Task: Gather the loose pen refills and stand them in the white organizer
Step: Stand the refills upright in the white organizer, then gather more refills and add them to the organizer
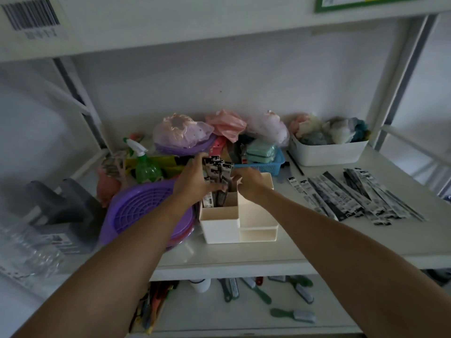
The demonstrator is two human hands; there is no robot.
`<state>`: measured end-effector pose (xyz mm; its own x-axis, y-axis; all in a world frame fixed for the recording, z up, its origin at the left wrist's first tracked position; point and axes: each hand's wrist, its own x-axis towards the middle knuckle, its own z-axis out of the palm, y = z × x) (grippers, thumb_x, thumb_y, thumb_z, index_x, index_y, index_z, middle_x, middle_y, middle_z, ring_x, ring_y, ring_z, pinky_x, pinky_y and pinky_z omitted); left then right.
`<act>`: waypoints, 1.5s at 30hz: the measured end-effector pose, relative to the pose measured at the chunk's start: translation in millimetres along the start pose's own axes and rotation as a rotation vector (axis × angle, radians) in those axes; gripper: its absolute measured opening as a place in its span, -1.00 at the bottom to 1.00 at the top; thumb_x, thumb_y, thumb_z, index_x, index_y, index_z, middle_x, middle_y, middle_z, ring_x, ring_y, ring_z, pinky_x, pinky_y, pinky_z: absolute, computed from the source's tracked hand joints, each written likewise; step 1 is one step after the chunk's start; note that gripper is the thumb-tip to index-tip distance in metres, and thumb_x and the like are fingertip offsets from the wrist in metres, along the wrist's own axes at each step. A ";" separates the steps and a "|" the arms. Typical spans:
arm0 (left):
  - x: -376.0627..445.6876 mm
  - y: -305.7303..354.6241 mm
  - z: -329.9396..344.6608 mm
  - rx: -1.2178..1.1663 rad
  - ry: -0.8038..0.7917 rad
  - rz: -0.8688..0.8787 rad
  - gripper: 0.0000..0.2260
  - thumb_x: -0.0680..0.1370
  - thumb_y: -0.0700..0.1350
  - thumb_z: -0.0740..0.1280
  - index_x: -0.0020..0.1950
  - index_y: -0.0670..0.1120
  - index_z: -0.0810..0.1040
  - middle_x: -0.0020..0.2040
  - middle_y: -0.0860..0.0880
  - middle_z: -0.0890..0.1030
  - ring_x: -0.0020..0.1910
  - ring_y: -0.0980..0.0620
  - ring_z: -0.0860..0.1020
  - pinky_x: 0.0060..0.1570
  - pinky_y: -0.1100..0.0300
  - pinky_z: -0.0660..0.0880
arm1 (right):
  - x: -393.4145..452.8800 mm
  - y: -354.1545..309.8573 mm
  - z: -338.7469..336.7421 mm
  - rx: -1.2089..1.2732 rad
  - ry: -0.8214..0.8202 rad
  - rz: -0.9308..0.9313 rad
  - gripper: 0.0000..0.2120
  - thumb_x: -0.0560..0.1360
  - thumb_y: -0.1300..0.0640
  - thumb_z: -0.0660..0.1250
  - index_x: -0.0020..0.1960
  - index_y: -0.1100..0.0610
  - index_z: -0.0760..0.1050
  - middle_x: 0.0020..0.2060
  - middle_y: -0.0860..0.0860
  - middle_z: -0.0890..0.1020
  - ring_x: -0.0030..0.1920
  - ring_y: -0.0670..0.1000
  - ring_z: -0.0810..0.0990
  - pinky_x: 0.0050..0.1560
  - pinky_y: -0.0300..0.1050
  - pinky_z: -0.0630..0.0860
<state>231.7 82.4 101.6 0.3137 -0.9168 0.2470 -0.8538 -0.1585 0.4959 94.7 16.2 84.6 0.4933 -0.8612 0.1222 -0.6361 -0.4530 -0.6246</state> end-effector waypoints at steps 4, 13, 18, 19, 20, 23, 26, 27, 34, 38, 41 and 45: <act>2.9 27.3 0.1 0.138 0.258 0.186 -0.41 0.44 0.13 0.34 0.34 -0.17 0.32 0.26 -0.21 0.48 0.25 -0.18 0.43 0.21 -0.07 0.44 | -3.0 10.3 -12.3 0.049 0.148 0.051 -0.57 0.41 0.44 0.19 0.15 0.10 0.58 0.11 0.07 0.63 0.15 0.10 0.56 0.14 -0.02 0.53; 14.3 125.9 97.9 0.152 0.079 0.282 -0.65 0.46 -0.13 0.33 0.23 -0.15 0.49 0.20 -0.21 0.51 0.22 -0.22 0.43 0.23 -0.03 0.34 | -16.1 103.5 -74.0 0.043 0.277 0.265 -0.67 0.45 0.31 0.17 0.14 0.14 0.56 0.15 0.17 0.61 0.18 0.21 0.55 0.16 0.05 0.52; 13.2 175.2 196.5 0.013 -0.251 0.010 -0.56 0.55 -0.08 0.23 0.42 -0.12 0.30 0.34 -0.18 0.47 0.34 -0.14 0.42 0.33 0.09 0.30 | -14.5 203.1 -112.9 -0.092 0.162 0.432 -0.72 0.50 0.27 0.15 0.12 0.20 0.56 0.12 0.19 0.62 0.15 0.20 0.58 0.11 0.01 0.54; 14.5 185.5 212.0 0.014 -0.286 -0.046 -0.56 0.56 -0.06 0.21 0.43 -0.11 0.28 0.36 -0.18 0.47 0.34 -0.12 0.41 0.34 0.11 0.29 | -15.7 220.3 -120.2 -0.118 0.141 0.470 -0.71 0.51 0.28 0.13 0.13 0.21 0.57 0.12 0.19 0.62 0.15 0.19 0.58 0.10 0.00 0.53; 16.3 201.0 227.5 -0.004 -0.307 -0.096 -0.57 0.57 -0.05 0.20 0.43 -0.12 0.29 0.36 -0.18 0.47 0.34 -0.10 0.42 0.33 0.13 0.30 | -16.8 240.3 -129.9 -0.138 0.127 0.504 -0.70 0.51 0.29 0.13 0.12 0.20 0.58 0.12 0.19 0.62 0.15 0.19 0.58 0.10 -0.01 0.52; 22.2 249.5 264.8 -0.084 -0.336 -0.182 -0.59 0.56 -0.05 0.22 0.39 -0.15 0.35 0.30 -0.21 0.52 0.28 -0.11 0.48 0.27 0.11 0.37 | -23.3 292.3 -155.8 -0.181 0.126 0.520 -0.71 0.49 0.27 0.15 0.09 0.17 0.60 0.12 0.17 0.62 0.18 0.18 0.54 0.15 -0.01 0.50; 29.5 289.5 292.6 -0.128 -0.347 -0.204 -0.56 0.57 -0.02 0.20 0.41 -0.15 0.31 0.28 -0.22 0.53 0.25 -0.13 0.49 0.24 0.10 0.40 | -24.4 329.3 -177.0 -0.155 0.127 0.524 -0.74 0.52 0.16 0.18 0.17 0.16 0.51 0.18 0.13 0.57 0.23 0.17 0.47 0.22 0.00 0.43; 32.4 297.2 302.5 -0.114 -0.345 -0.211 -0.54 0.56 0.02 0.20 0.42 -0.14 0.30 0.27 -0.21 0.54 0.25 -0.15 0.50 0.26 0.08 0.43 | -23.3 338.6 -182.7 -0.137 0.108 0.537 -0.71 0.54 0.11 0.18 0.20 0.18 0.46 0.21 0.14 0.54 0.25 0.17 0.44 0.23 0.01 0.41; 41.3 319.2 336.4 0.154 -0.357 -0.241 -0.43 0.53 0.18 0.15 0.42 -0.13 0.25 0.36 -0.18 0.44 0.33 -0.21 0.37 0.33 -0.05 0.36 | -14.3 382.8 -185.5 -0.075 -0.065 0.616 -0.63 0.55 0.02 0.16 0.19 0.26 0.46 0.20 0.18 0.52 0.22 0.16 0.48 0.21 -0.04 0.41; 42.3 332.7 348.4 0.137 -0.357 -0.163 -0.71 0.56 0.04 0.15 0.08 -0.14 0.51 0.08 -0.17 0.62 0.12 -0.18 0.54 0.15 0.01 0.44 | -0.6 387.1 -185.1 0.266 -0.075 0.723 -0.72 0.52 0.12 0.25 0.02 0.35 0.53 -0.02 0.20 0.63 0.06 0.18 0.60 -0.08 -0.12 0.46; 40.9 339.8 348.0 -0.088 -0.353 -0.194 -0.73 0.58 -0.05 0.16 0.11 -0.18 0.54 0.01 -0.14 0.64 -0.05 -0.07 0.58 0.01 0.09 0.49 | 2.9 388.8 -185.4 0.485 -0.070 0.808 -0.75 0.47 0.11 0.36 -0.16 0.29 0.40 -0.25 0.18 0.52 -0.18 0.12 0.54 -0.21 -0.15 0.44; 42.0 333.1 343.1 -0.365 -0.297 -0.336 -0.79 0.51 -0.15 0.31 0.09 -0.19 0.59 0.06 -0.17 0.67 -0.08 0.01 0.58 -0.13 0.24 0.51 | -4.0 388.6 -193.7 0.461 -0.108 0.790 -0.73 0.49 0.09 0.34 -0.20 0.32 0.46 -0.36 0.10 0.50 -0.41 0.02 0.48 -0.41 -0.21 0.39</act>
<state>-182.0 -134.7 -8.5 0.3678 -0.9099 -0.1916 -0.5123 -0.3703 0.7749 -269.4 -201.1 -9.2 0.0833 -0.8449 -0.5284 -0.5239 0.4139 -0.7444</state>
